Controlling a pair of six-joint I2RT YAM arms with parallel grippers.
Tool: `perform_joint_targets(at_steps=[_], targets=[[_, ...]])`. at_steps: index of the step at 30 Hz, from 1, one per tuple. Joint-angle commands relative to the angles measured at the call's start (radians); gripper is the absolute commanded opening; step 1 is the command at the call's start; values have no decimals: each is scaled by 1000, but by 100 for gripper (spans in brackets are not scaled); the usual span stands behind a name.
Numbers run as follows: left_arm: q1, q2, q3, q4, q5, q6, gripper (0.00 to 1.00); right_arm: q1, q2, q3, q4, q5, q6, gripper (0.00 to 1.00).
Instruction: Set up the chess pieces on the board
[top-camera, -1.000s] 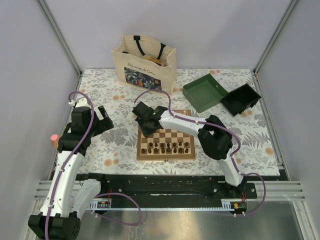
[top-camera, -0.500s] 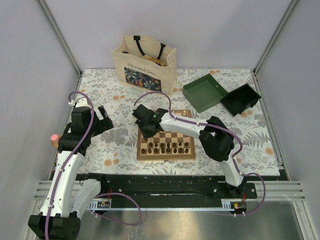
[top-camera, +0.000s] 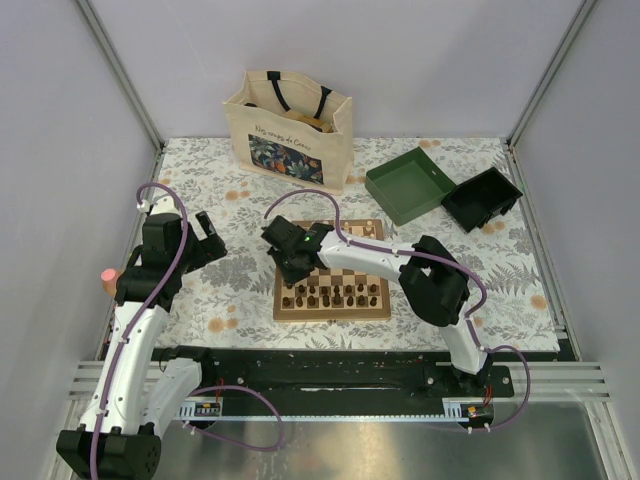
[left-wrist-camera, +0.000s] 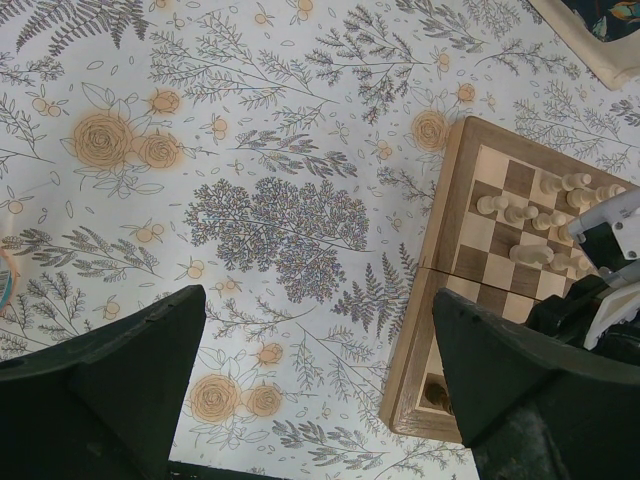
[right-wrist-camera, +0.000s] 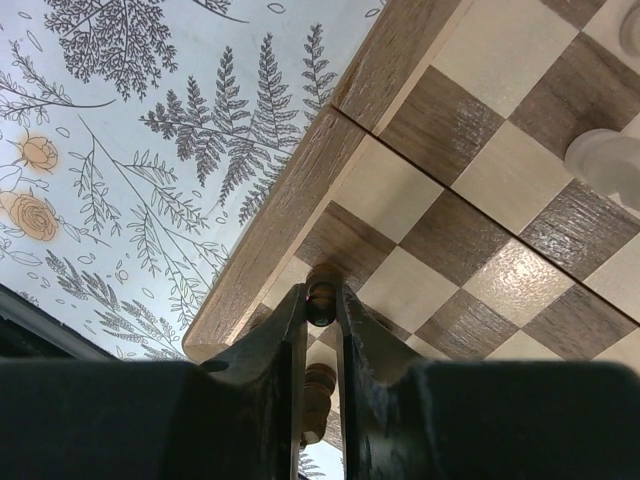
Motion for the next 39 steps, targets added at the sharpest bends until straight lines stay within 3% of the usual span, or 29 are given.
perform_joint_targets(at_steps=[1,31,39], targets=[[5,-9,-7,45,15,10,99,19,-60,-12,8,-17,14,18],[7,-8,-7,46,21,10,99,36,-71,-25,9,-23,22,18],[7,-9,-7,46,20,10,99,36,-69,-19,9,-20,22,25]])
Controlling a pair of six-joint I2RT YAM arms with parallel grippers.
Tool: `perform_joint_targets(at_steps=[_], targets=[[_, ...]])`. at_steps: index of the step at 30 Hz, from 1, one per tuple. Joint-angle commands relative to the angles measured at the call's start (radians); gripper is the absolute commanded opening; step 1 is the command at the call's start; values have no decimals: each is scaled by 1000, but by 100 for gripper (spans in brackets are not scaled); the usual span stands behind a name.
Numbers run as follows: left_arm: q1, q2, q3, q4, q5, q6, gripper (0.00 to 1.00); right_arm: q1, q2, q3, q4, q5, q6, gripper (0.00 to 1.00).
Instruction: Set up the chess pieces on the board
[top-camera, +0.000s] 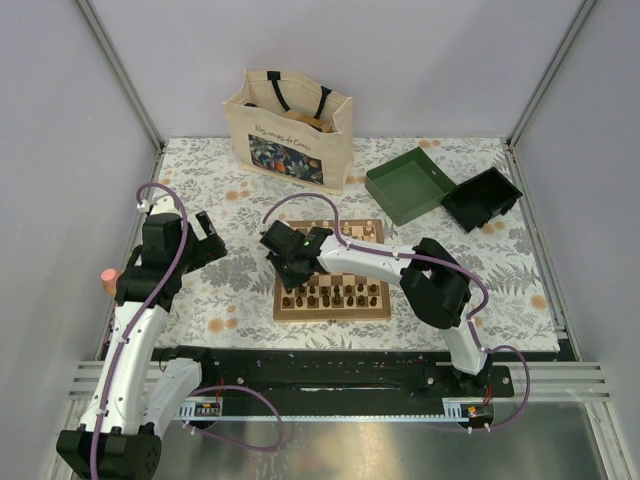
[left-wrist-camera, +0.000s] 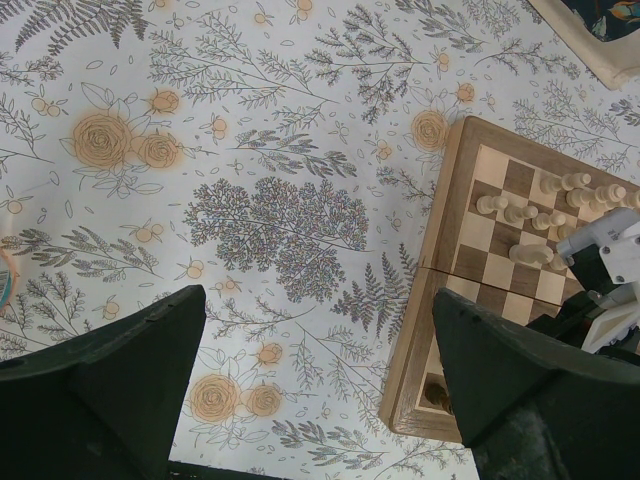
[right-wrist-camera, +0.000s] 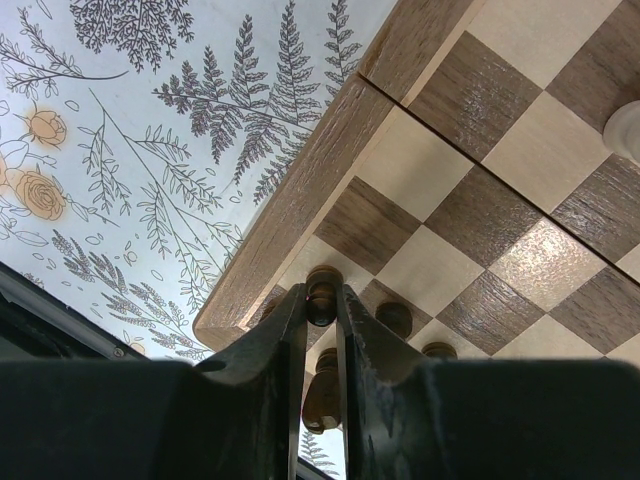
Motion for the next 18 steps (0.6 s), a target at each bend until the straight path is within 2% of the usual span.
perform_joint_targets(at_steps=[1,18], targets=[[6,-9,-7,46,16,10,99,11,-50,9,7,-12,9,25],[6,1,-9,51,28,13,99,8,-92,64,-19,56,-42,43]])
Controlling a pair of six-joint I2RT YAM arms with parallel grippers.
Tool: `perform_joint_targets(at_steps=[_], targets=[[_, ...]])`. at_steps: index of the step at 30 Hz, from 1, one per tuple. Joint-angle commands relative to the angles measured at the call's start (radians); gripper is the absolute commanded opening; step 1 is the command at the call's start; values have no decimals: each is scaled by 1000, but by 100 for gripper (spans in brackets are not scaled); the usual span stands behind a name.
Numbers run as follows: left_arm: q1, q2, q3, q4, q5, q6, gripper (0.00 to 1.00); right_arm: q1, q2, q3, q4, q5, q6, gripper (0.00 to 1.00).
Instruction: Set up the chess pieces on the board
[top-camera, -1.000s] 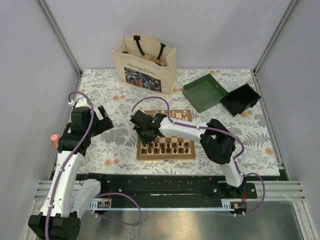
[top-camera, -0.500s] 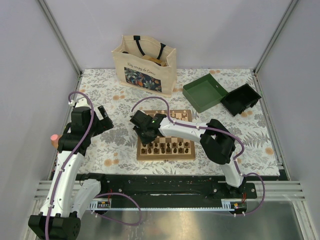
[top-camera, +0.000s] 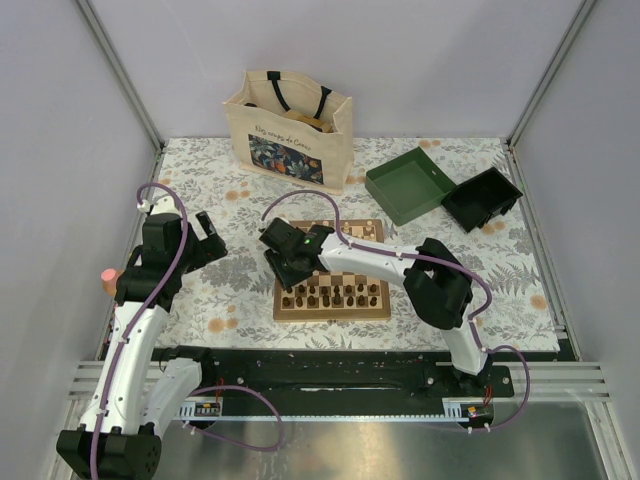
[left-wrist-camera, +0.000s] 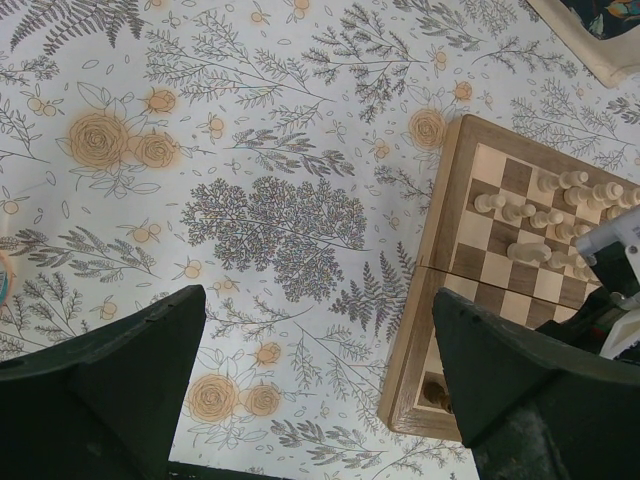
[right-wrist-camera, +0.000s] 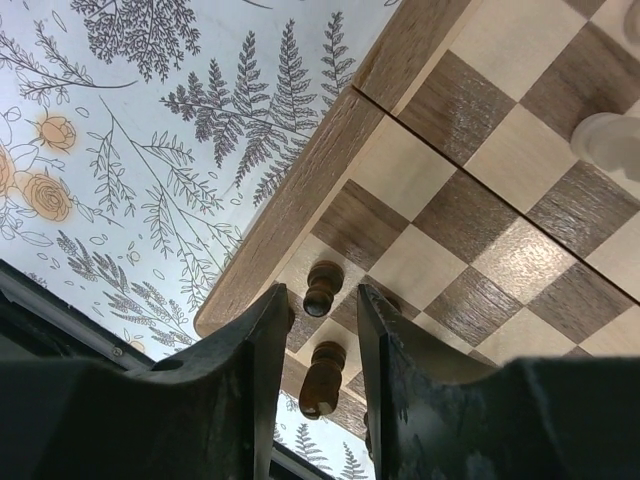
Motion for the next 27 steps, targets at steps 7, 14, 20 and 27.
perform_joint_targets(at_steps=[7,14,20,27], targets=[[6,6,-12,58,46,25,99,-14,-170,23,12,65,-44,46],[6,15,-32,87,94,39,99,-89,-364,-173,101,76,-34,48],[3,84,-27,89,131,42,99,-184,-561,-380,161,87,-4,49],[-116,165,-29,104,103,-36,99,-285,-744,-629,190,96,54,45]])
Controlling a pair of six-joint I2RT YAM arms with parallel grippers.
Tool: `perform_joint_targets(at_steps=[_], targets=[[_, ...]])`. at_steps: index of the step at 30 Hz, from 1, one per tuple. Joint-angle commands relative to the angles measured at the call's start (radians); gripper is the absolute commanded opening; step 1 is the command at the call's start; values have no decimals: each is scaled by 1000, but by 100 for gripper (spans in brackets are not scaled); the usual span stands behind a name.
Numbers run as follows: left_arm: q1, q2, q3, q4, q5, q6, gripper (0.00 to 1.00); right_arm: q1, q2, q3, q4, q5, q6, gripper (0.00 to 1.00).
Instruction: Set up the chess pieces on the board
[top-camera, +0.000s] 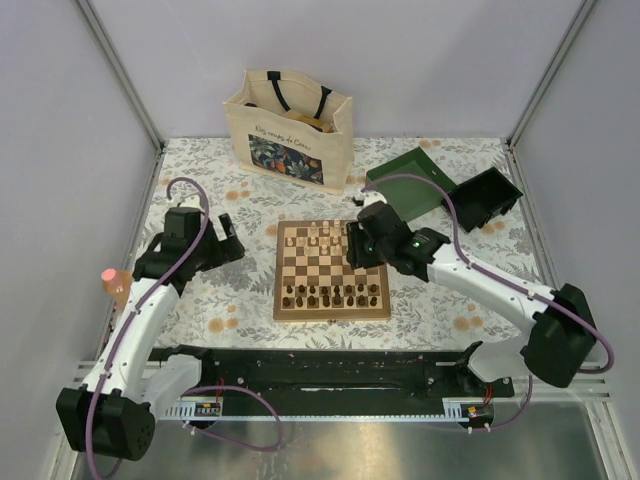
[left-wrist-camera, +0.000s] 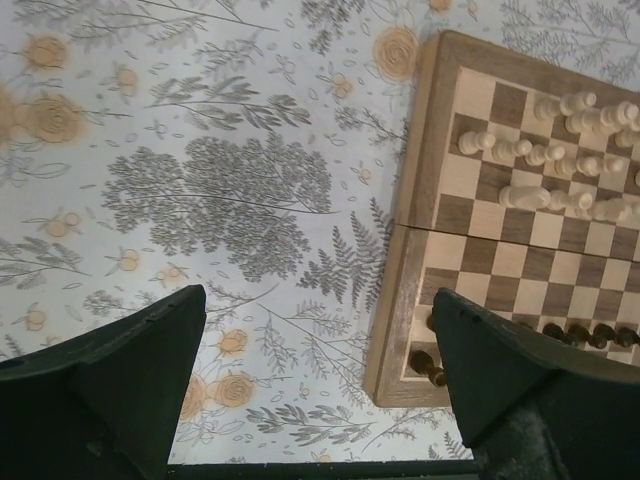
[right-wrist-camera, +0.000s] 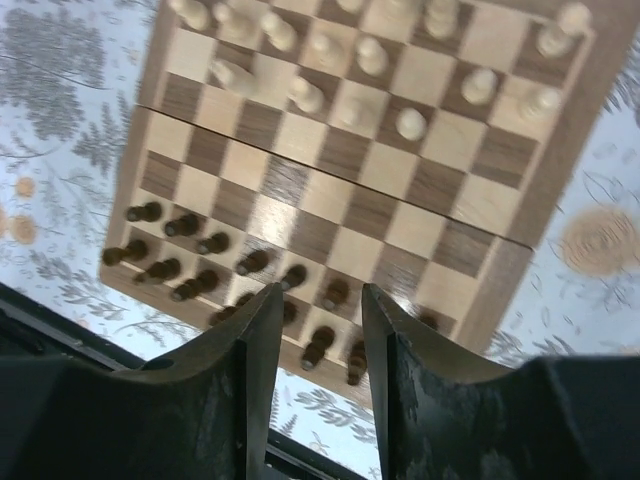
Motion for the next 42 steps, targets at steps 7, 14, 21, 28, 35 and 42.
perform_joint_targets(at_steps=[7,14,21,28,35,42], targets=[[-173,163,-32,139,-48,-113,93,-177,-186,-268,72,12,77,36],[-171,331,-11,211,-40,-124,63,-307,-123,-288,81,-44,63,32],[-173,515,72,205,-51,-88,30,-386,32,-227,83,-113,63,26],[-173,679,147,177,-64,-67,13,-427,179,-146,78,-110,46,22],[-183,741,135,208,-5,-62,5,-449,273,-72,54,-121,25,21],[-226,759,116,222,55,-65,4,-449,342,-5,28,-184,-6,21]])
